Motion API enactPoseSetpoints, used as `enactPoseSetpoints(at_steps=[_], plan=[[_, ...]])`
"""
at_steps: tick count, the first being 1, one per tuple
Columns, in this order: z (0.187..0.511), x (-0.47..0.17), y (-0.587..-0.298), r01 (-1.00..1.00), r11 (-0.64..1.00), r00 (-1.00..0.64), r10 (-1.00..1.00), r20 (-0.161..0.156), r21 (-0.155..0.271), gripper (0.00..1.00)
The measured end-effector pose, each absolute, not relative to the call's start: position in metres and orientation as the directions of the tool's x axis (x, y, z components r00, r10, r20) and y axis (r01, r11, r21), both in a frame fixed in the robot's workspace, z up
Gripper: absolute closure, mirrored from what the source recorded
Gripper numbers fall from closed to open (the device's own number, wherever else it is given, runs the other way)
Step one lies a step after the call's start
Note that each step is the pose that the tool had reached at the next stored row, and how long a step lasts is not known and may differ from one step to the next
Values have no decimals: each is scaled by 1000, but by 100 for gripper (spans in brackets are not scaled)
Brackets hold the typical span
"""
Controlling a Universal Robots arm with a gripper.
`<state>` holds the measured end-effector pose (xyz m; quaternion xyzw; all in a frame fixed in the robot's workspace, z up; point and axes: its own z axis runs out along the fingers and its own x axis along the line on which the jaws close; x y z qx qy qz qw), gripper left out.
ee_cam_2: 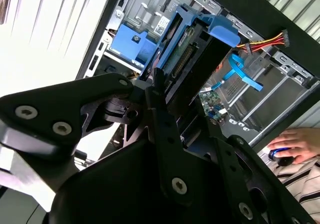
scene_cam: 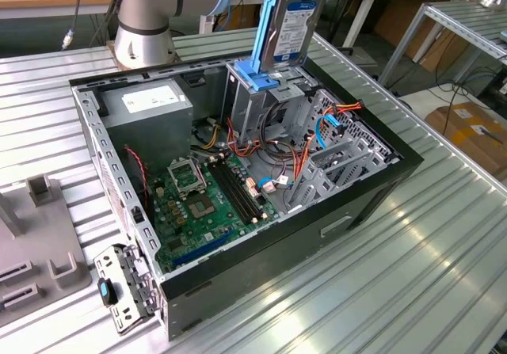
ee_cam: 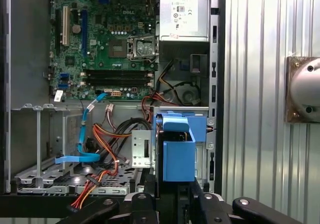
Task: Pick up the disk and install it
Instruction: 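Pick up the disk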
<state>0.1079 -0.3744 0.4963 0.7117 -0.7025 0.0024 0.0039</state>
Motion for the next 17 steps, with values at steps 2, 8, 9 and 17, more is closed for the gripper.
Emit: enactPoseSetpoints(at_steps=[2, 8, 9, 17], plan=[[496, 108, -377, -1000, -13, 13, -1000, 9, 2, 65], [496, 108, -387, -1000, -13, 13, -1000, 9, 2, 65], [496, 108, -388, -1000, -13, 13, -1000, 9, 2, 65], [496, 108, -407, -1000, -13, 13, -1000, 9, 2, 65]])
